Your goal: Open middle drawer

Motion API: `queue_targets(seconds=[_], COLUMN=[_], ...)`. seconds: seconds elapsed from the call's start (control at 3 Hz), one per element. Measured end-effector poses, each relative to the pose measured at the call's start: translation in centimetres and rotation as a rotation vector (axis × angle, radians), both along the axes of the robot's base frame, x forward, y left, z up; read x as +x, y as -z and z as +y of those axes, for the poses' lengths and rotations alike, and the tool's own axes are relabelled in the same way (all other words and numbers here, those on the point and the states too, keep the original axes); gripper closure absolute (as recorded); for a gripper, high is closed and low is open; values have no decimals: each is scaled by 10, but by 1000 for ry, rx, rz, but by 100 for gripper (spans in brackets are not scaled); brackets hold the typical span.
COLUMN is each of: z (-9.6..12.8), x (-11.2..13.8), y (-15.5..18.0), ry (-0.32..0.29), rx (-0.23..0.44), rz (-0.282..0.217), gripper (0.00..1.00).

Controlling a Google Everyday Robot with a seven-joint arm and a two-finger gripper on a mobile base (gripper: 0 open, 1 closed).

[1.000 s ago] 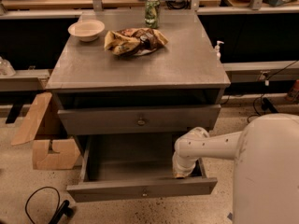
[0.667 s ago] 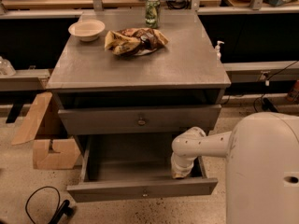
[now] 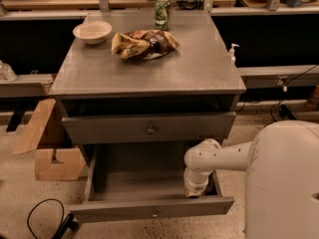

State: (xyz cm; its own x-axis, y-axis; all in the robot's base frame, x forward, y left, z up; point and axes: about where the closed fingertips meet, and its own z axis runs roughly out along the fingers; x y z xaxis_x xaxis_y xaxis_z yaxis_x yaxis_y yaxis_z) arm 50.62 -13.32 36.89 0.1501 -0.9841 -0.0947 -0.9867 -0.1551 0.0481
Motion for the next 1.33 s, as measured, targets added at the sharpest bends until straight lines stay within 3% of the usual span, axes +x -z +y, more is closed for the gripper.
queue_targets(seconds=[0.33,0.67,1.0,1.33], z=[0,4,4,10], x=[0,-31,-30,-51], y=[0,-11,-11,-18], ry=[0,30,30,49], rx=[0,2,3,15], rz=[0,65,65,109], gripper=[100,100,100,100])
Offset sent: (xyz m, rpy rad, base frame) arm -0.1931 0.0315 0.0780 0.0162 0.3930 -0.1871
